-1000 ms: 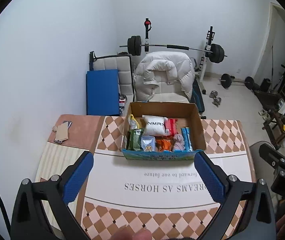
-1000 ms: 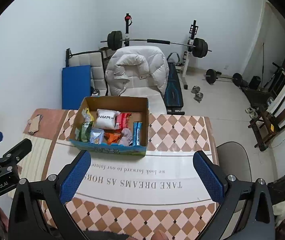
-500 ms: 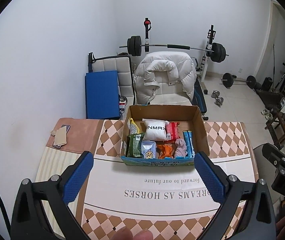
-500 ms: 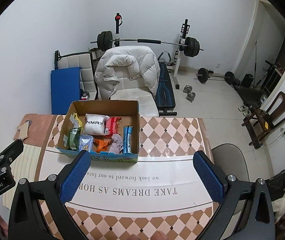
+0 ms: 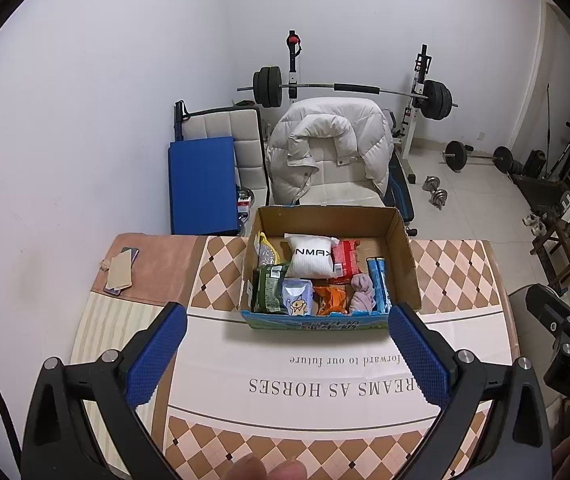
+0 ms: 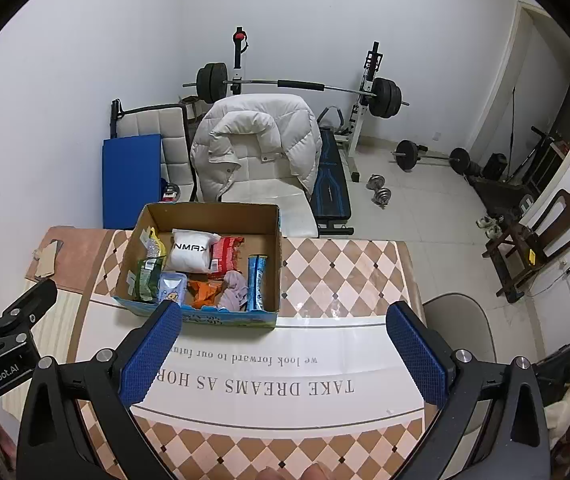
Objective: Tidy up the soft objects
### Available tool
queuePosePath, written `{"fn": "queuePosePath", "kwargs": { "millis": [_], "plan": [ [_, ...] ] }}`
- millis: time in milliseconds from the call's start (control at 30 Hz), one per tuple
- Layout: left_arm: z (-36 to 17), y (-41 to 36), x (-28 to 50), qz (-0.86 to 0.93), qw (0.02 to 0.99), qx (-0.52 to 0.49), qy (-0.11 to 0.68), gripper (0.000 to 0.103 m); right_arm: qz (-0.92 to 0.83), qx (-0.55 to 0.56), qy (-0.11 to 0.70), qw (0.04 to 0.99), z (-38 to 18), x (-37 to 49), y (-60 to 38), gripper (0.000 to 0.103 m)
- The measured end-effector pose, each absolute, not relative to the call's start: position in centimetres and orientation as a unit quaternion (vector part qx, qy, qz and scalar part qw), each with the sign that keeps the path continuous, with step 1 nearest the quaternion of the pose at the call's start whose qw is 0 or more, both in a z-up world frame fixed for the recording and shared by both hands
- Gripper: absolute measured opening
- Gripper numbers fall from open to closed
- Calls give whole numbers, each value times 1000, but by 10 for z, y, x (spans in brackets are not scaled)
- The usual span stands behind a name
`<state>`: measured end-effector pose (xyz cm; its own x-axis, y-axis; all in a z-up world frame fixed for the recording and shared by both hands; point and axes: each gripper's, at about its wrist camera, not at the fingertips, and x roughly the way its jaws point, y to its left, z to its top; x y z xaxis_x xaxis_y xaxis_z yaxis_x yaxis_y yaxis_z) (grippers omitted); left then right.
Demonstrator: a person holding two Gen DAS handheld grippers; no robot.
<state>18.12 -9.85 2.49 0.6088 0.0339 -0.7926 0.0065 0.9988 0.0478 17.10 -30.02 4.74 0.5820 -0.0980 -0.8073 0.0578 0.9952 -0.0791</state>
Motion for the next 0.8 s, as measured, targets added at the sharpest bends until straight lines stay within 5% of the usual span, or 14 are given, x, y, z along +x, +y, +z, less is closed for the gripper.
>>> {"fn": "queuePosePath", "kwargs": {
  "millis": [800],
  "plan": [
    [27, -97, 181, 10, 900, 23, 434, 103, -30, -31, 453, 891, 48, 181, -294, 103]
  ]
}}
